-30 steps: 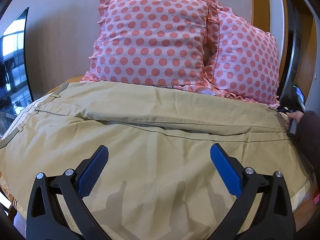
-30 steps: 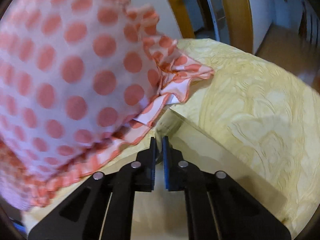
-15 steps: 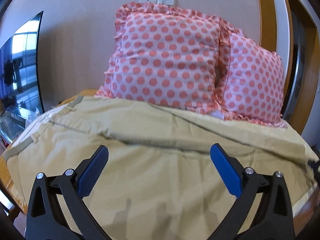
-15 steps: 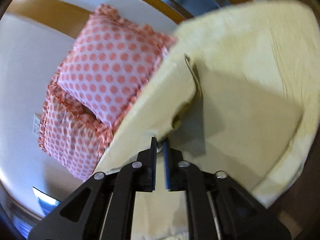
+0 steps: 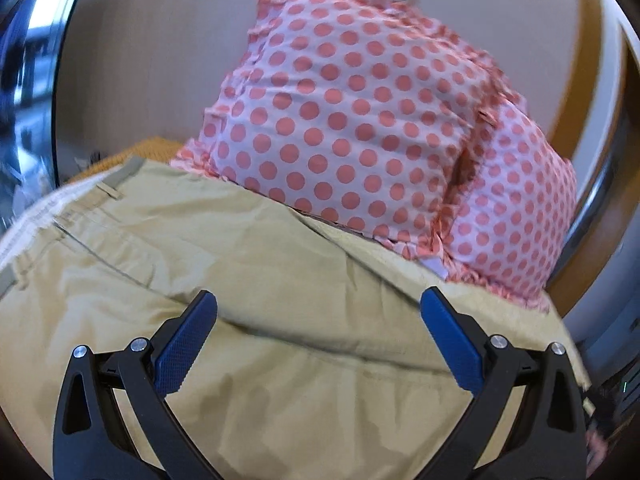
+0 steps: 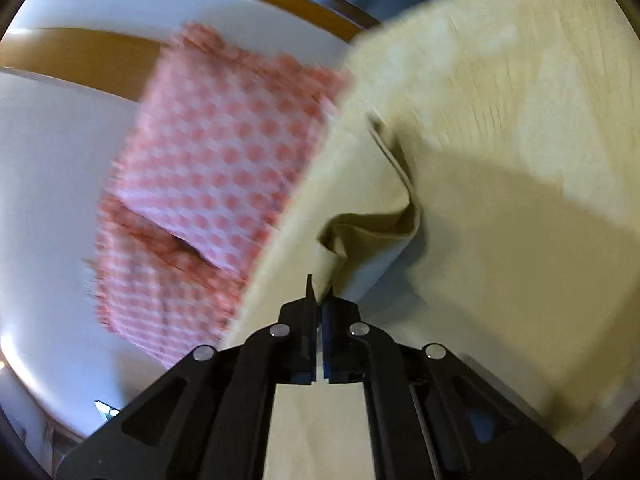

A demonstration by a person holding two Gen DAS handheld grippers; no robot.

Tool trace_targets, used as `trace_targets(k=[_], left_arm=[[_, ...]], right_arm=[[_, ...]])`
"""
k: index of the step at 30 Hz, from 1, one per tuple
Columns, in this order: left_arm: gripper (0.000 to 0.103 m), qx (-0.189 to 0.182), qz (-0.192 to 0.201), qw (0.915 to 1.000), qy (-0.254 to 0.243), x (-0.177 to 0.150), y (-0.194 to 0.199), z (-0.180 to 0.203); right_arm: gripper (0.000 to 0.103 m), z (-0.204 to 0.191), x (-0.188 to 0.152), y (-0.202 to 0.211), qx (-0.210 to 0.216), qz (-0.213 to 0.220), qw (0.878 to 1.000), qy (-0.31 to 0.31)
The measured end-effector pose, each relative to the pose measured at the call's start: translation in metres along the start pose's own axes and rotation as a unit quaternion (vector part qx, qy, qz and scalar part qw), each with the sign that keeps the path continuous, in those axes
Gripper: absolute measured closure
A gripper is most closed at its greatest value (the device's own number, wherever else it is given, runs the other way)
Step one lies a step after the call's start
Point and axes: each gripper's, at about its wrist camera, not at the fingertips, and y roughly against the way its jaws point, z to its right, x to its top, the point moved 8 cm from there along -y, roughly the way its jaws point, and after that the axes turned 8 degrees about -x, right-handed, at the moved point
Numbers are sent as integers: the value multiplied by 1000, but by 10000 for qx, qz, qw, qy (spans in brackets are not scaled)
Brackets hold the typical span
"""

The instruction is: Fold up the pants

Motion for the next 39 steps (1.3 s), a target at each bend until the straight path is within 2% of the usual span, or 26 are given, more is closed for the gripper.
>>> trace_targets(k=[3, 5, 10, 11, 13, 14, 15, 17, 19, 21, 24, 26, 27, 29, 30, 31, 33, 35, 36, 37, 38, 39], left_arm=[[1, 39, -207, 9992, 352, 14, -25, -10], [1, 182, -462, 9973, 543, 22, -50, -20], [3, 859, -1045, 9873, 839, 21, -102, -47], [9, 937, -1071, 9856, 914, 20, -108, -52], [35, 959, -1102, 9837, 1050, 22, -116, -60], [63, 803, -1148, 9835, 1145, 21, -120, -64], [76, 595, -1167, 9830, 1289, 19, -118, -67], [89, 434, -1043, 9823, 1495, 18, -101, -71], [90, 323, -832, 9859, 1416, 17, -67, -68], [90, 321, -526, 9912, 1169, 11, -21, -63], [90, 655, -14, 9951, 740, -21, 68, -65], [90, 898, -10, 9941, 601, -45, 98, -74], [90, 1052, -144, 9926, 587, -63, 108, -83], [90, 1051, -385, 9899, 873, -84, 109, -102], [90, 952, -445, 9893, 1015, -87, 106, -107], [90, 672, -484, 9881, 1296, -86, 100, -113], [89, 392, -462, 9884, 1390, -73, 90, -115], [85, 399, -390, 9895, 1330, -47, 73, -114], [78, 300, -375, 9904, 1297, -35, 64, -111], [56, 422, -291, 9915, 1199, -15, 52, -112], [22, 640, -216, 9915, 1111, -2, 43, -115], [11, 887, -144, 9906, 1033, 13, 33, -119]], right_arm=[[102, -7, 11, 35, 225, 396, 9989, 148], [102, -7, 14, 48, 316, 481, 9982, 170], [102, -5, 17, 63, 385, 572, 9974, 225], [102, -5, 18, 63, 395, 565, 9974, 218], [102, -5, 21, 61, 390, 560, 9974, 251], [102, -6, 21, 61, 392, 568, 9972, 270], [102, -7, 22, 59, 376, 575, 9972, 306], [102, -9, 22, 58, 322, 592, 9970, 387], [102, -6, 23, 60, 228, 622, 9967, 476], [102, 0, 24, 62, 76, 657, 9963, 557], [102, 18, 19, 56, -243, 483, 9970, 545], [102, 34, 10, 48, -517, 306, 9969, 504], [102, 39, 7, 46, -594, 259, 9966, 513], [102, 50, 0, 43, -662, 158, 9967, 431], [102, 52, -1, 44, -628, 138, 9972, 379], [102, 52, -1, 45, -599, 131, 9975, 354], [102, 47, 0, 50, -535, 167, 9976, 394], [102, 39, 3, 55, -503, 259, 9970, 523], [102, 36, 4, 56, -498, 288, 9968, 548], [102, 34, 5, 57, -497, 306, 9967, 562], [102, 33, 6, 57, -510, 310, 9966, 566], [102, 33, 6, 56, -531, 298, 9966, 560]])
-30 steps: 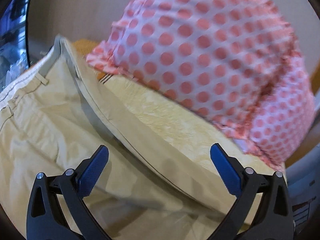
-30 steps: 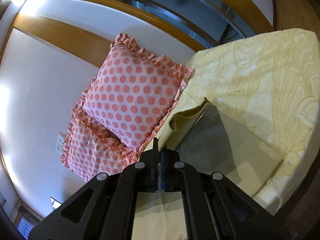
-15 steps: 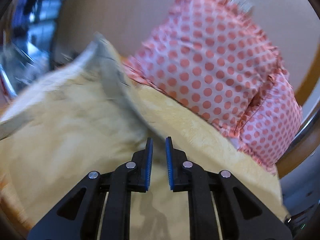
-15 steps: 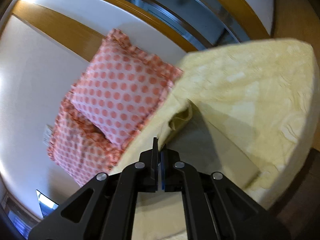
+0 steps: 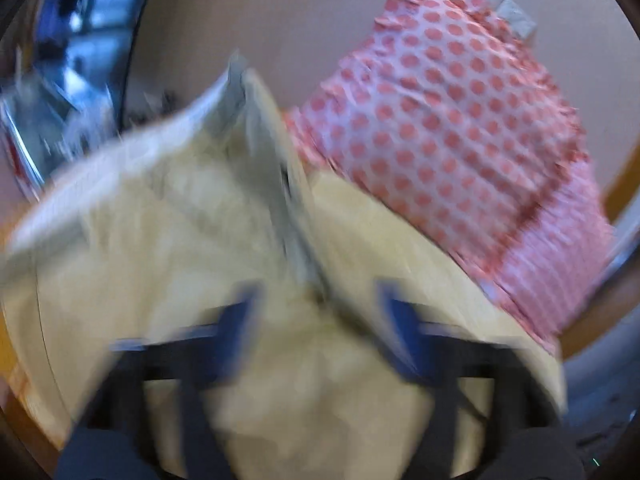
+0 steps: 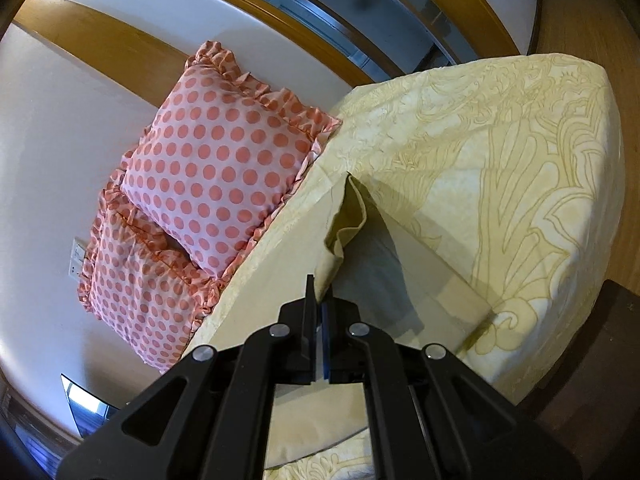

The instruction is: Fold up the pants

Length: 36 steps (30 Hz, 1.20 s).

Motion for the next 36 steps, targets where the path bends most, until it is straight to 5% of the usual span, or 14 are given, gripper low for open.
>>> trace_targets(k=[5, 7, 8, 10, 15, 21, 28, 36], left_arm=[[14, 1140, -139, 9933, -139, 55, -67, -19], [34, 1395, -327, 9896, 138, 65, -90, -37], [67, 1346, -404, 9897, 262, 67, -98, -44], [97, 1068, -648, 9906, 565, 66, -106, -53], [99, 629, -272, 9976, 131, 55, -33, -36], [99, 638, -262, 9974, -193, -20, 72, -70], [99, 698, -674, 9953, 78, -92, 89, -115], [97, 620, -559, 9964, -178, -100, 90, -115]], right_arm=[[102, 4, -1, -7, -97, -65, 9999, -62], [102, 6, -2, -10, -129, -79, 9999, -68], [102, 6, -1, -12, -139, -77, 9999, -63], [102, 3, 1, -14, -125, -76, 9999, -32], [102, -15, 25, 0, 32, 276, 9994, 228], [101, 16, 27, 4, -588, 146, 9979, 211], [101, 44, 13, -1, -903, -38, 9959, 80], [101, 51, 3, 11, -1362, 70, 9899, 393]])
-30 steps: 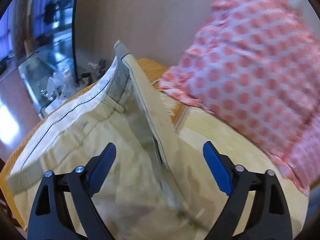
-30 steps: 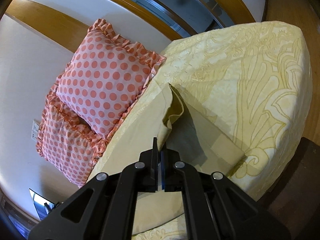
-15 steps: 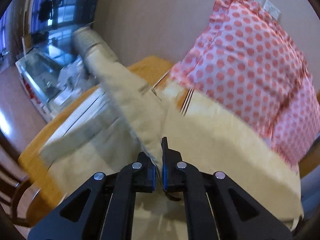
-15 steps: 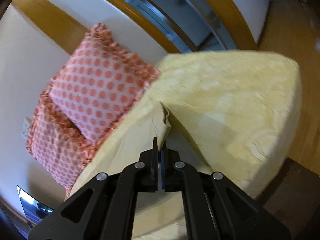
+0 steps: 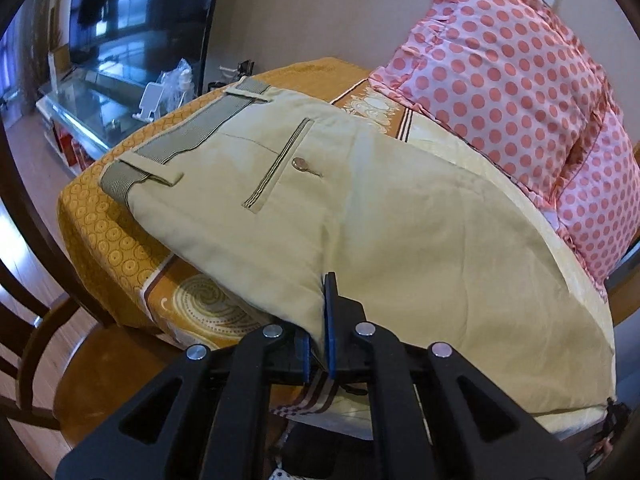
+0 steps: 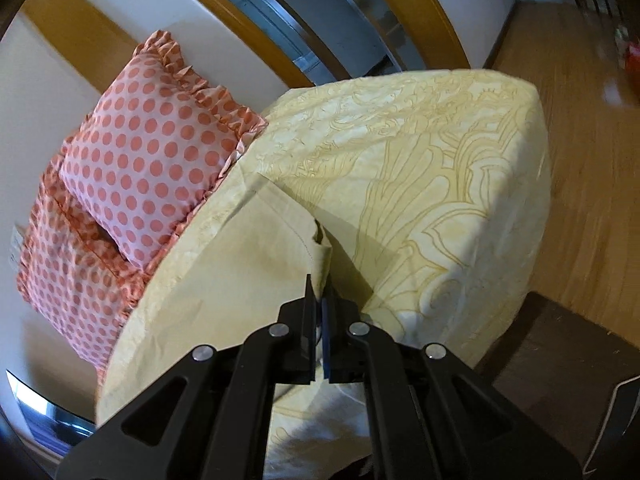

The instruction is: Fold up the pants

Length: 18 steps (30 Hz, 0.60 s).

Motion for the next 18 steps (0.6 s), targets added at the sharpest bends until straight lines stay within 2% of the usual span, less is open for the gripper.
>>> trace_targets(k=[1, 3, 4, 5, 7, 9, 10, 11, 13, 16, 17, 18], left_arm=[[96, -39, 40, 10000, -19, 0, 1, 0], [89, -46, 159, 9998, -70, -2, 5, 1], [86, -12, 241, 9997, -90, -3, 11, 0], [83, -3, 310, 9995, -95, -4, 16, -1], [76, 55, 514, 9987, -38, -4, 30, -6], [62, 216, 766, 9968, 95, -2, 44, -15], [56, 427, 1002, 9939, 161, 1, 54, -20], [46, 609, 1202, 9907, 176, 4, 61, -23], [43, 927, 1647, 9819, 84, 11, 77, -19], [38, 849, 2039, 9749, -295, 18, 87, 8], [30, 713, 2078, 9744, -473, 19, 84, 21], [26, 649, 2053, 9748, -587, 19, 80, 30]], right_arm=[[95, -1, 0, 1, -6, 35, 10000, 48], [60, 1, 3, 14, -77, 290, 9995, 73], [37, 4, 6, 20, -144, 454, 9988, 65], [36, 8, 10, 31, -264, 756, 9968, 76], [38, 14, 14, 37, -434, 917, 9948, 129], [46, 20, 13, 29, -429, 731, 9964, 46], [52, 21, 11, 25, -394, 651, 9971, -2], [53, 21, 7, 20, -356, 558, 9978, -42], [53, 16, 2, 21, -347, 653, 9973, 40], [57, 4, -11, 21, -122, 613, 9980, 73], [60, -2, -16, 20, -62, 589, 9982, 124], [61, -4, -18, 20, -43, 608, 9981, 125]])
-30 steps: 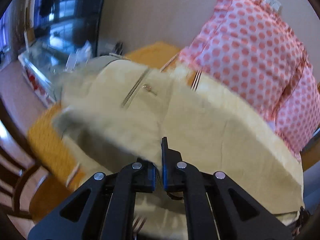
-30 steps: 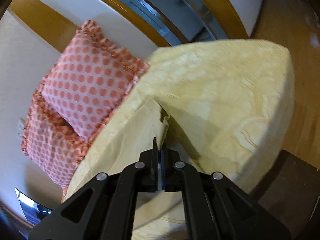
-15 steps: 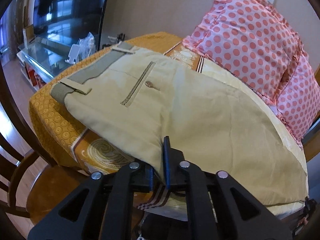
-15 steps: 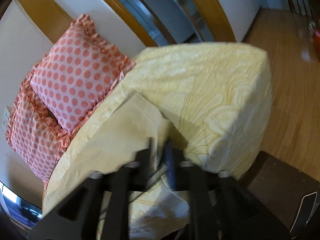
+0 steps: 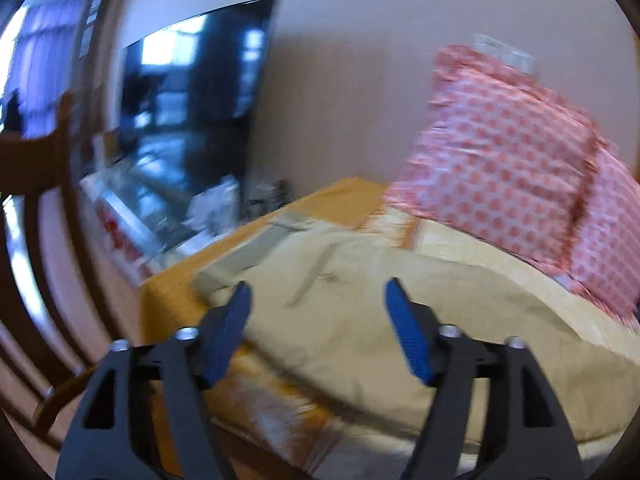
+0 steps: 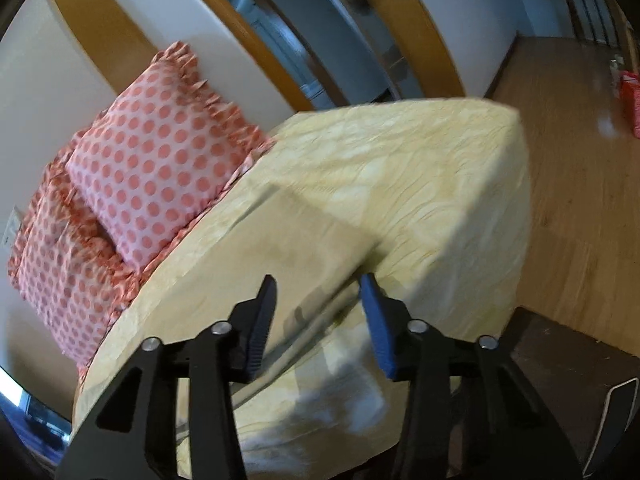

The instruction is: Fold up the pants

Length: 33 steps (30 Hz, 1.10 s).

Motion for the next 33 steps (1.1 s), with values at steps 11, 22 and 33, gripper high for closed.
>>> trace_targets(k=[11, 22, 33], left_arm=[[23, -657, -1056, 9922, 58, -63, -66, 32], [22, -727, -805, 9914, 728, -49, -32, 5], [22, -709, -887, 9827, 1464, -54, -33, -39]], right_arm=[[95, -138, 4, 22, 1400, 236, 9854, 942], [95, -372, -278, 48, 3766, -2345, 8199, 3618], [28, -377, -310, 85, 3937, -1605, 7745, 4684]])
